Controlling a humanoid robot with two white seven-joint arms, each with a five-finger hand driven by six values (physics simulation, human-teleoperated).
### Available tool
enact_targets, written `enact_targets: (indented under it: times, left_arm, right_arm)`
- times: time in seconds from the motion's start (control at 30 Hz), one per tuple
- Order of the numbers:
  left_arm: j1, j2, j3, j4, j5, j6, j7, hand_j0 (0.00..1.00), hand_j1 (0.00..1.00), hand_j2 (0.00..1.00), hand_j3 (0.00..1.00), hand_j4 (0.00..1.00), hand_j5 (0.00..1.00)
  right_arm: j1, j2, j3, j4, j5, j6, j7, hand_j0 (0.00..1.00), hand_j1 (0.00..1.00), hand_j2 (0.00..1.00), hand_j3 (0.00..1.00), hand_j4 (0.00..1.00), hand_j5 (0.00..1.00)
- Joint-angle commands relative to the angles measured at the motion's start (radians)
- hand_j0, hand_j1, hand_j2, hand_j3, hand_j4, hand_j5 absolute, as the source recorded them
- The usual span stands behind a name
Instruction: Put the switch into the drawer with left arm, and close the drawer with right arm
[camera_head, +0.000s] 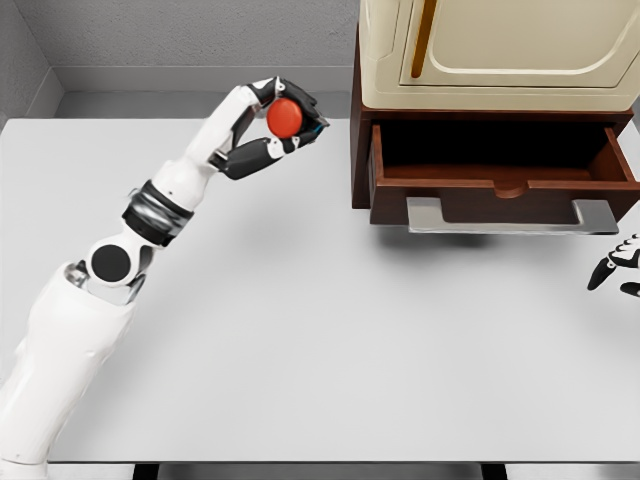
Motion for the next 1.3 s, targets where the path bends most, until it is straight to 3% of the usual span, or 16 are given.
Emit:
enact_targets:
  times: [0.0, 0.07, 0.2, 0.8, 0.93, 1.1, 1.27]
  left_arm:
    - [-0.002, -0.022, -0.002, -0.008, -0.034, 0.000, 0.001, 0.35, 0.35, 0.35, 0.35, 0.35, 0.35]
    - [-0.023, -0.022, -0.020, -0.008, -0.038, 0.000, 0.001, 0.35, 0.35, 0.35, 0.35, 0.35, 0.35]
    - [-0.038, -0.056, -0.023, -0.007, -0.152, 0.005, 0.001, 0.35, 0.35, 0.35, 0.35, 0.35, 0.35]
    - [-0.103, -0.206, -0.025, 0.015, -0.449, 0.014, 0.002, 0.35, 0.35, 0.35, 0.35, 0.35, 0.35]
    - [-0.121, -0.249, -0.031, 0.058, -0.535, 0.016, 0.002, 0.35, 0.35, 0.35, 0.35, 0.35, 0.35]
    - [-0.140, -0.272, -0.049, 0.081, -0.598, 0.014, 0.004, 0.35, 0.35, 0.35, 0.35, 0.35, 0.35]
    - [-0.172, -0.287, -0.066, 0.130, -0.609, 0.016, 0.005, 0.35, 0.35, 0.35, 0.35, 0.35, 0.35]
  right_arm:
    - [0.000, -0.001, 0.000, 0.000, -0.006, 0.003, 0.000, 0.55, 0.55, 0.55, 0.55, 0.55, 0.55]
    - [0.000, -0.001, 0.000, 0.000, -0.006, 0.003, 0.000, 0.55, 0.55, 0.55, 0.55, 0.55, 0.55]
    - [0.000, -0.001, 0.000, 0.000, -0.006, 0.003, 0.000, 0.56, 0.56, 0.56, 0.56, 0.56, 0.56]
    - [-0.002, -0.001, -0.001, -0.001, -0.006, 0.003, 0.000, 0.55, 0.55, 0.55, 0.55, 0.55, 0.55]
    - [-0.002, -0.001, -0.001, -0.001, -0.006, 0.003, 0.000, 0.55, 0.55, 0.55, 0.55, 0.55, 0.55]
    - [-0.002, -0.001, 0.000, -0.001, -0.006, 0.003, 0.000, 0.56, 0.56, 0.56, 0.56, 0.56, 0.56]
    - [-0.002, -0.001, -0.001, 0.000, -0.006, 0.003, 0.000, 0.56, 0.56, 0.56, 0.56, 0.56, 0.56]
